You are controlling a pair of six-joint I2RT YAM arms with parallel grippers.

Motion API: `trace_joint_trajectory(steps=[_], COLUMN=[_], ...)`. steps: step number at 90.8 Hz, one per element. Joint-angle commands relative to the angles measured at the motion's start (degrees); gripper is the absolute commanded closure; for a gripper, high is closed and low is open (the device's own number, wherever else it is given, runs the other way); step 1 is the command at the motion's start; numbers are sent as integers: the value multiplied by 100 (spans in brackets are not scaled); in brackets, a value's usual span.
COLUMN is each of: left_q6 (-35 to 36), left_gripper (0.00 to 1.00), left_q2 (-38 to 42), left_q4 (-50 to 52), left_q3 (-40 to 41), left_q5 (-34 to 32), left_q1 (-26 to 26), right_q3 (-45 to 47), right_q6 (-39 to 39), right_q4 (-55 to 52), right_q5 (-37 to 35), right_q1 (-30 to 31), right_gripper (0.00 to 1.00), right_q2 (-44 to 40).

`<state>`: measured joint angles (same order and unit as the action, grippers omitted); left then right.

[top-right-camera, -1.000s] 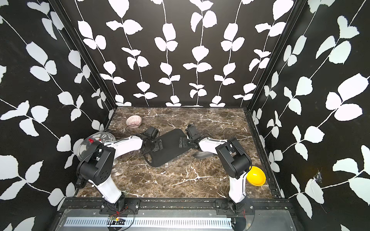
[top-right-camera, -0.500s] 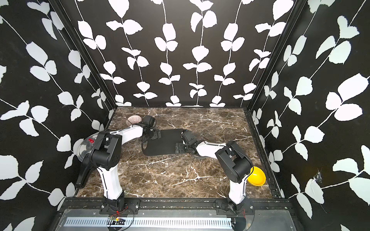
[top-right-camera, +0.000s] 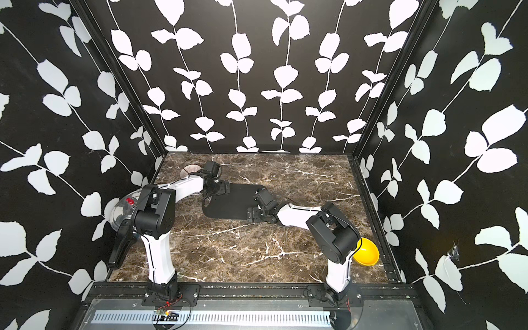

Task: Align the knife with the edge of the cutting board
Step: Adjust the work surface at the center of the board, then adjust the knife at the center of the board.

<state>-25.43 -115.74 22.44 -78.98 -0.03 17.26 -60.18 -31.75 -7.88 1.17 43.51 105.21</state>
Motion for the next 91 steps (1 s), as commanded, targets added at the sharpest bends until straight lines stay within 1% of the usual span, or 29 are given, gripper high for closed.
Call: trace_joint_trajectory(steps=[1,14,25,33,40,46,58,76,82,91], left_q6=[-76,-78,-66,-103,-173,-257,-343,-392,-386,-410], left_gripper=[2,2,2,2,1,2,2,2,1,2], left_q2=[133,528,940,1209,1475,1714,2114,2404,2424,2446], left_q4=[508,705,834,997,978,903,767,790,838,831], left_q3=[292,317,359,396,586,810,1151,1304,1241,1168], left_q5=[214,66,6,109,228,303,409,351,246,187], left_q1=[28,23,23,23,25,51,154,432,608,797], right_q3=[-239,-283,-102,14,81,103,60,53,226,595], right_q6=[124,49,-7,31,106,145,261,449,463,406], right_q4=[-501,-726,-765,-945,-1181,-1368,-1507,-1587,-1573,-1523], right_q5=[-157,-330,-261,-425,-581,-575,-194,4,-61,197], right_q1=[-7,-393,-958,-1405,-1849,-2281,-3035,-3604,-3761,-3988], right_gripper=[2,1,2,1,1,1,1,1,1,1], right_q2=[-122,-501,-941,-1185,-1283,-1230,-929,-577,-617,-801])
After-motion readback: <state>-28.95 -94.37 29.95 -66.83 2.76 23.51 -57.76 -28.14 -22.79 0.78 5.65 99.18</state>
